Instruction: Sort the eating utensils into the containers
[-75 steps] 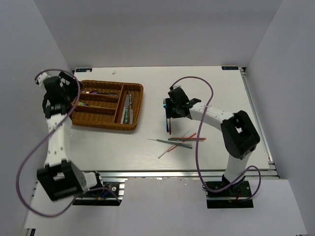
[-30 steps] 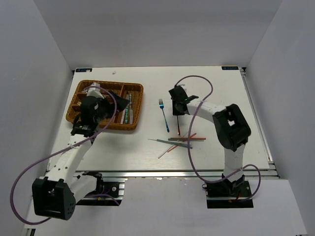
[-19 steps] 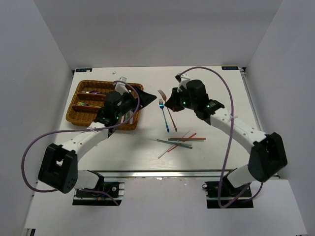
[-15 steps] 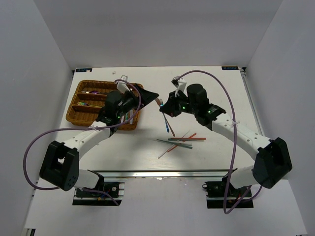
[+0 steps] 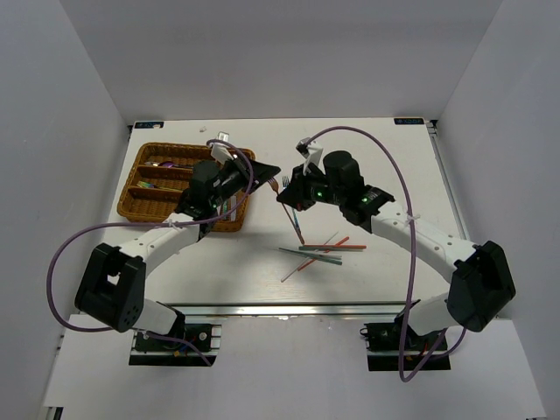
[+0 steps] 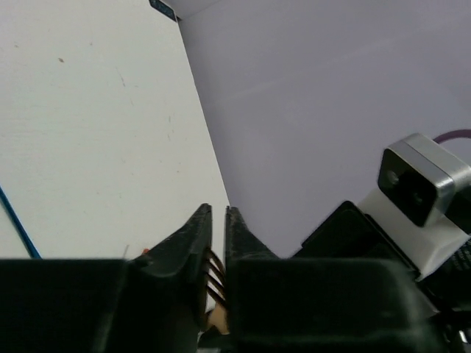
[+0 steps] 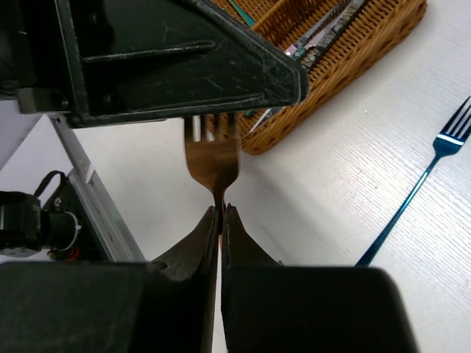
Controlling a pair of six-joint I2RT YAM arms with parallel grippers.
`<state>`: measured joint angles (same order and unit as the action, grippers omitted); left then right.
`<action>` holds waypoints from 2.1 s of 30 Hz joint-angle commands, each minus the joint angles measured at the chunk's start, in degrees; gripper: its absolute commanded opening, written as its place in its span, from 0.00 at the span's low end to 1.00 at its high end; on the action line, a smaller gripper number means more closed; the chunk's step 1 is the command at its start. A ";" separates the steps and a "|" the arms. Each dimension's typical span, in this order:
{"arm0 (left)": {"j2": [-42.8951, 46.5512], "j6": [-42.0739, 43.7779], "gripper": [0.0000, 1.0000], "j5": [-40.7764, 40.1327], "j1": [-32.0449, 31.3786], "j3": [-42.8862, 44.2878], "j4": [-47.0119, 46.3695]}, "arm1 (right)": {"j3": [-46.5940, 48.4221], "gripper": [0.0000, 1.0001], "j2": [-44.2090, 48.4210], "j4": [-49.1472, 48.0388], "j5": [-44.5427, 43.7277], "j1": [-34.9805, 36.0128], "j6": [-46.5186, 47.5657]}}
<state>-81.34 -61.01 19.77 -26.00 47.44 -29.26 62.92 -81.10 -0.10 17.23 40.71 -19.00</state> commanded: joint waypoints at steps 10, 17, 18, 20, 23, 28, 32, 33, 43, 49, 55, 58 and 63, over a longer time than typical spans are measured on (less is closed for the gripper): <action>2.59 0.90 0.00 -3.51 -0.37 4.50 7.28 | 4.50 0.00 -2.75 -2.19 -7.48 0.60 1.69; 5.75 2.92 0.00 -11.06 4.89 5.56 17.29 | 3.01 0.83 -1.00 -2.19 -11.59 0.43 1.87; 6.71 2.74 0.00 -10.46 9.17 5.30 17.74 | 1.78 0.85 -0.29 -2.01 -12.13 0.08 2.21; 7.25 1.60 0.00 -7.66 14.54 4.59 17.30 | 0.46 0.89 1.99 -1.92 -13.27 -0.54 2.39; 8.13 2.12 0.00 -4.56 25.36 4.32 19.22 | -1.74 0.89 5.23 -0.78 -14.77 -2.38 2.39; 5.77 2.85 0.00 -8.96 39.78 6.44 20.32 | -5.60 0.89 9.90 -0.25 -15.92 -4.23 2.48; 0.85 -5.76 0.00 -6.50 45.68 4.51 9.59 | -7.10 0.89 10.70 0.01 -16.09 -4.50 3.62; -0.12 -7.52 0.00 -6.24 46.82 4.07 7.31 | -7.19 0.89 10.61 -0.08 -16.18 -4.58 3.97; -10.59 -15.54 0.00 -6.76 48.67 1.78 -10.11 | -8.78 0.89 9.82 0.80 -15.13 -5.64 4.59; -14.10 -14.40 0.12 -8.52 48.76 -0.68 -15.04 | -8.51 0.89 8.77 0.71 -14.25 -5.64 4.24; -18.24 -13.70 0.63 -7.64 48.76 1.16 -12.34 | -7.20 0.89 6.13 0.71 -13.46 -5.64 3.63; -19.37 -11.77 0.98 -7.82 48.67 3.70 -6.79 | -5.53 0.89 3.76 0.71 -13.72 -5.64 2.75; -20.70 -10.10 0.98 -7.64 48.68 7.57 0.40 | -2.98 0.89 -0.45 1.24 -13.54 -5.64 1.95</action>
<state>-103.13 -73.41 12.40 22.39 51.70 -34.35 56.14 -80.34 2.24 3.40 35.27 -16.29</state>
